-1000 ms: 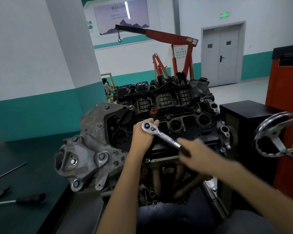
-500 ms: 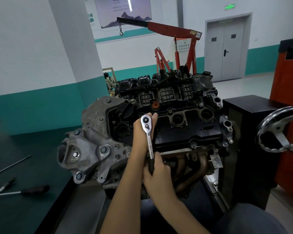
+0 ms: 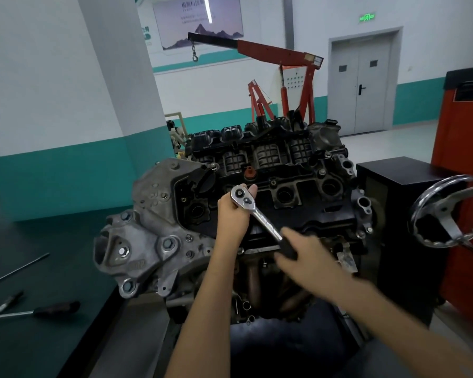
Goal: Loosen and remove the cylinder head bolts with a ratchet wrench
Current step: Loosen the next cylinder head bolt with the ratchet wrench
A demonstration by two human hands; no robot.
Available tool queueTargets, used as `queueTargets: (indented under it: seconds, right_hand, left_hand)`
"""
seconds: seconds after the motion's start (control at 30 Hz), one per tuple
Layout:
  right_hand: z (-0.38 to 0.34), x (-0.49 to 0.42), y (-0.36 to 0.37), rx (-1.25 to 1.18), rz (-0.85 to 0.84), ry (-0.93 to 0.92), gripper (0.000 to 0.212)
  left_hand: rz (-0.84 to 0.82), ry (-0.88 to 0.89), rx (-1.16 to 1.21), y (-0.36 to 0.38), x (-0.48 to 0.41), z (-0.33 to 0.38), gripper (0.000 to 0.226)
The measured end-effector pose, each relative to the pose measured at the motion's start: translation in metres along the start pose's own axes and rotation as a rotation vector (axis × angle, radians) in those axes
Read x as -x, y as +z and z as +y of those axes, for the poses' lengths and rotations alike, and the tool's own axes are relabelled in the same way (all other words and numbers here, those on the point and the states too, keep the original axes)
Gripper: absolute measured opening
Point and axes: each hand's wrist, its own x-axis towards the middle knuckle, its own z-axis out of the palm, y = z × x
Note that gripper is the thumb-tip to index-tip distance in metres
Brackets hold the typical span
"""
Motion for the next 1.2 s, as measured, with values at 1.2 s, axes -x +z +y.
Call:
queueTargets:
  seconds: [1.2]
  right_hand:
    - [0.001, -0.027, -0.042, 0.232, -0.195, -0.049, 0.023]
  left_hand:
    - [-0.017, 0.053, -0.098, -0.009, 0.003, 0.004, 0.047]
